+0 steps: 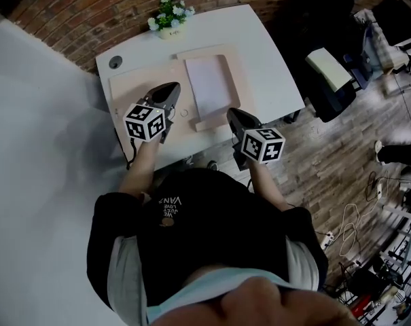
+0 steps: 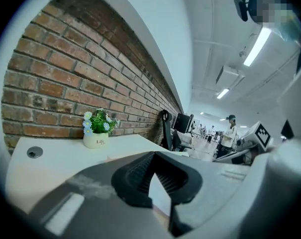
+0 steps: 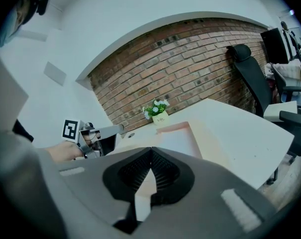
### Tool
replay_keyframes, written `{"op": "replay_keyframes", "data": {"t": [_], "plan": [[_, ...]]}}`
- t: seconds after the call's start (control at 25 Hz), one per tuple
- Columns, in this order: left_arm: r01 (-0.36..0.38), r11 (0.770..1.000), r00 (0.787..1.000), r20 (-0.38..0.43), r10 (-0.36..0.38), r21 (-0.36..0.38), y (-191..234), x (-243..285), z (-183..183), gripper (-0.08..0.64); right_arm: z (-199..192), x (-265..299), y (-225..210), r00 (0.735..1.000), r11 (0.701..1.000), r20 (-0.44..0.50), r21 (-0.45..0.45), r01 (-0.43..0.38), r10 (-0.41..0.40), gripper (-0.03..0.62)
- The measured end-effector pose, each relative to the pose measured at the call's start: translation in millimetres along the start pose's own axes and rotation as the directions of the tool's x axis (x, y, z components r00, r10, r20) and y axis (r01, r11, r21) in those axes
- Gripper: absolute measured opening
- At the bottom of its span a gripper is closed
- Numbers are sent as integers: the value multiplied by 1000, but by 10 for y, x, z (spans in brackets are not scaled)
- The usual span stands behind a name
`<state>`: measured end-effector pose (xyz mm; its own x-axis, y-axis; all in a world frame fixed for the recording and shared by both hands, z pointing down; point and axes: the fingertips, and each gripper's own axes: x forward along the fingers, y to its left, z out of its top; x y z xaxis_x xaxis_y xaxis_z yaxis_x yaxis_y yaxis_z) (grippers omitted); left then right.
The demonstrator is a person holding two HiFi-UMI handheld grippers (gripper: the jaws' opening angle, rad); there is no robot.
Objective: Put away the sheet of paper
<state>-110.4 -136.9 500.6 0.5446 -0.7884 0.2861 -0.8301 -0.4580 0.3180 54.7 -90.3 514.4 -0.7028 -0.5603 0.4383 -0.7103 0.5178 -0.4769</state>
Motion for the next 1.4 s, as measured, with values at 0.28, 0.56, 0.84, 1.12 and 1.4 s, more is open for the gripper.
{"op": "replay_keyframes", "data": {"t": [0.28, 0.56, 0.84, 1.12, 1.4], "plan": [[-36, 999, 998, 43, 35, 12, -95, -186, 80, 0, -17, 24, 128, 999, 998, -11, -38, -40, 40, -2], [-61, 997, 996, 64, 59, 36, -236, -363, 68, 0, 93, 19, 239, 997, 993, 14, -96, -70, 72, -2], [-91, 996, 992, 84, 90, 15, -341, -571, 43, 0, 214, -1, 334, 993, 985, 45, -139, -102, 109, -2], [-109, 994, 991, 81, 110, -16, -441, -741, -89, 0, 240, -7, 421, 988, 979, 64, -156, -130, 141, -2], [-122, 992, 988, 93, 125, -39, -465, -843, -88, 0, 253, 0, 454, 987, 975, 59, -172, -140, 152, -3]]}}
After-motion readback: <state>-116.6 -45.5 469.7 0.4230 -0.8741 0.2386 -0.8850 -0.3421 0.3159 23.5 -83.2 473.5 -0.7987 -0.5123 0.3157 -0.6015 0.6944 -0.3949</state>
